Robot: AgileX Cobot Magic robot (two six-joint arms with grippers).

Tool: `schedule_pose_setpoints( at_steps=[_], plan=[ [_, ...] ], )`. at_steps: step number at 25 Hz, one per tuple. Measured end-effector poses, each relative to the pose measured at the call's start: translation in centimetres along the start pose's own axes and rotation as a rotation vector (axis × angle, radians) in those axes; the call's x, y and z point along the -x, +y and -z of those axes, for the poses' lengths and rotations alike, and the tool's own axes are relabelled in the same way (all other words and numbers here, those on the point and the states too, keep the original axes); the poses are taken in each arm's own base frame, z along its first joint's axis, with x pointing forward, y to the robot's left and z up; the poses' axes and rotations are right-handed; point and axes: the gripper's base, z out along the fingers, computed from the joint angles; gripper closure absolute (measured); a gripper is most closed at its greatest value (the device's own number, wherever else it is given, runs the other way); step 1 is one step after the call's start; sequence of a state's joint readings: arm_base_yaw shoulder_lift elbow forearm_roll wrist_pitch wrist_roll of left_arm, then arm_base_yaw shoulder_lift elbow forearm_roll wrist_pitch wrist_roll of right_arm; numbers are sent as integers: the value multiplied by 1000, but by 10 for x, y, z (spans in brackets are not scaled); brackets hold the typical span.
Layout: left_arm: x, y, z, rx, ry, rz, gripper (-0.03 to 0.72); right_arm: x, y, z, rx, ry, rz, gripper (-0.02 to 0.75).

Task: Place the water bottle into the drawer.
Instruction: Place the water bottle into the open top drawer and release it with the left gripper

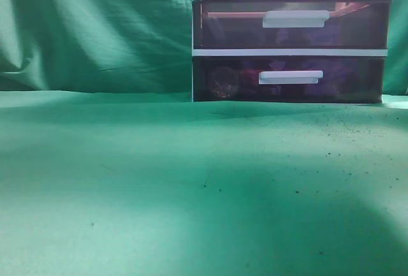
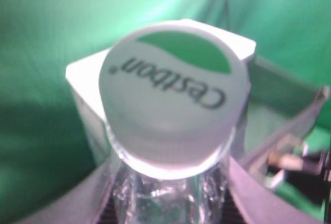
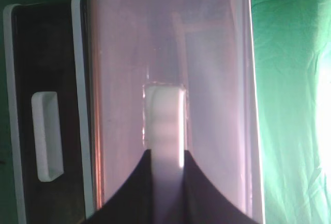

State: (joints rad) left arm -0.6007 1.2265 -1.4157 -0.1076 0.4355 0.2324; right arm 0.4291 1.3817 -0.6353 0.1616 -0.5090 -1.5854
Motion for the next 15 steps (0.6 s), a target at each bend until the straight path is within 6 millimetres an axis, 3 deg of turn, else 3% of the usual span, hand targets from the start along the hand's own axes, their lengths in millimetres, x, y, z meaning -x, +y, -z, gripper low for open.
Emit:
schedule_pose_setpoints(
  at_steps=[3, 6, 9, 15],
  plan=[
    [35, -9, -17, -36, -93, -16, 433, 0, 0, 0, 0, 1, -1, 658],
    [47, -21, -53, -90, -64, -19, 433, 0, 0, 0, 0, -1, 1, 658],
    [36, -32, -113, -119, 37, -44, 433, 0, 0, 0, 0, -1, 1, 658],
    [-15, -33, -180, -64, 216, -176, 433, 0, 0, 0, 3, -1, 1, 658]
  ],
)
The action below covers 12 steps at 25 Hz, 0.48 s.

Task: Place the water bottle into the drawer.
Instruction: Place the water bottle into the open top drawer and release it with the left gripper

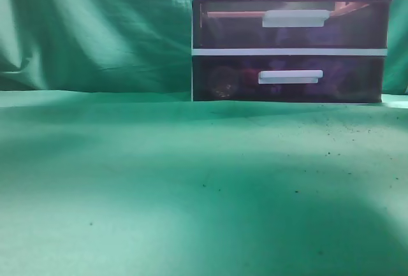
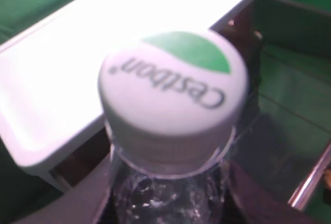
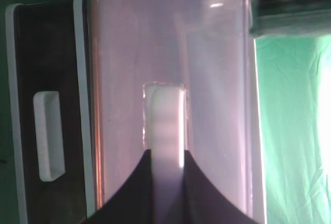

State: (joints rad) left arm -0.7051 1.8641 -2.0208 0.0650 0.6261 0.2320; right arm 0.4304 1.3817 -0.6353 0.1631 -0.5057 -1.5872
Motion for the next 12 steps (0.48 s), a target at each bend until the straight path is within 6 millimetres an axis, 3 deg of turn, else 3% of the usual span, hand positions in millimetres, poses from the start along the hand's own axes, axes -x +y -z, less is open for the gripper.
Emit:
schedule_pose_setpoints(
  at_steps=[3, 7, 12],
  plan=[
    [-15, -3, -21, -1, 56, 12, 433, 0, 0, 0, 5, 0, 0, 658],
    [-24, -1, -32, 5, 86, 106, 433, 0, 1, 0, 9, 2, -2, 658],
    [-24, 5, -32, 17, 71, 154, 181, -1, 1, 0, 11, 9, -12, 658]
  ],
)
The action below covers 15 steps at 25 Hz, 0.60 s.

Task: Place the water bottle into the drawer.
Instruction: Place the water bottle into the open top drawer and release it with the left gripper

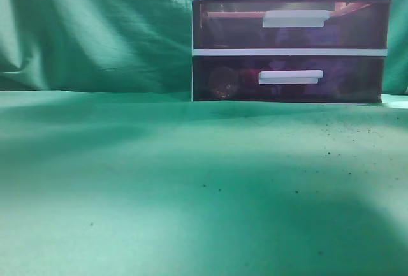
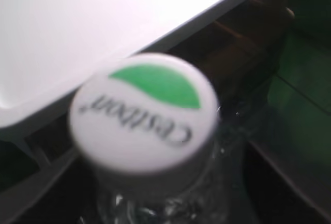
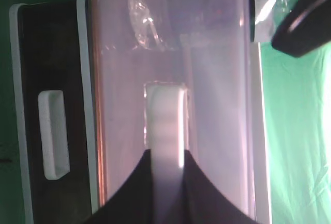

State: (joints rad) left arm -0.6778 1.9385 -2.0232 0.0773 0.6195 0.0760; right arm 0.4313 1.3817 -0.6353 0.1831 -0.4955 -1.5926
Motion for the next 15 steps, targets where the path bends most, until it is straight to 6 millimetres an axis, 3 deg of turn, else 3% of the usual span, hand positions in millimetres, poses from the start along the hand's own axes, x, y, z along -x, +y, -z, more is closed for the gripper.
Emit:
schedule_pose_setpoints(
  at_steps=[2, 7, 8, 10, 15],
  plan=[
    [3, -2, 0, -22, -23, 33, 63, 0, 0, 0, 1, 2, -3, 658],
    [12, -5, 1, -44, -121, 73, 70, 0, 0, 0, 1, 4, -5, 658],
    [15, -6, 1, -47, -156, 86, 118, 0, 0, 0, 1, 4, -5, 658],
    [19, -6, -1, -54, -215, 111, 120, 0, 0, 0, 3, 5, -7, 658],
    [20, -20, -24, -72, -359, 152, 120, 0, 0, 0, 3, 5, -8, 658]
  ],
)
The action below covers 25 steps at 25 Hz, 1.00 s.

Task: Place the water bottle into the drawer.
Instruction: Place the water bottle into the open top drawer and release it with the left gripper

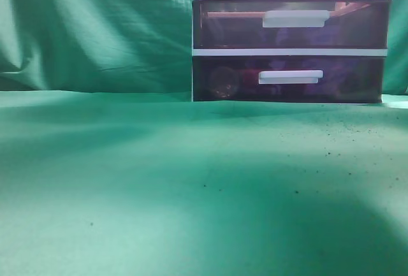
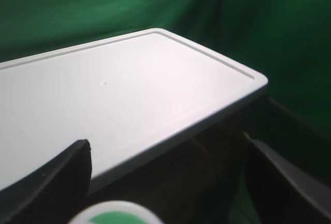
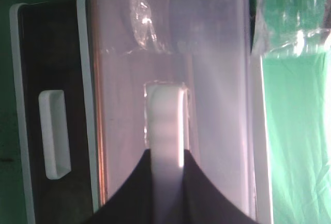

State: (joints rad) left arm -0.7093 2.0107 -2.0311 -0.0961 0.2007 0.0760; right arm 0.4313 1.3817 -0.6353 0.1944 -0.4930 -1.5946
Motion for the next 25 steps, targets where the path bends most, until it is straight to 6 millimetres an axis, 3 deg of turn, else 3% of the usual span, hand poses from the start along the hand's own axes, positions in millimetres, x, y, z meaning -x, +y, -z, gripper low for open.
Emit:
schedule_pose_setpoints(
  at_steps=[7, 10, 13, 18, 21, 23, 25],
  plan=[
    [-43, -45, -38, -70, -120, -37, 120, 0, 0, 0, 0, 0, -2, 658],
    [-42, -59, -38, -95, -177, -105, 120, 0, 0, 0, 0, 2, -5, 658],
    [-37, -60, -36, -95, -208, -138, 120, 0, 0, 0, 5, 5, -10, 658],
    [-24, -55, -19, -80, -49, -229, 120, 0, 0, 0, 5, 5, -8, 658],
    [-8, -49, 3, -50, 85, -284, 278, 0, -1, 0, -4, 6, -10, 658],
    [3, -44, 24, -28, 197, -295, 470, 0, -1, 1, -13, 9, -12, 658],
    [21, -37, 53, 6, 293, -311, 613, -1, -2, 0, -20, 17, -17, 658]
  ],
)
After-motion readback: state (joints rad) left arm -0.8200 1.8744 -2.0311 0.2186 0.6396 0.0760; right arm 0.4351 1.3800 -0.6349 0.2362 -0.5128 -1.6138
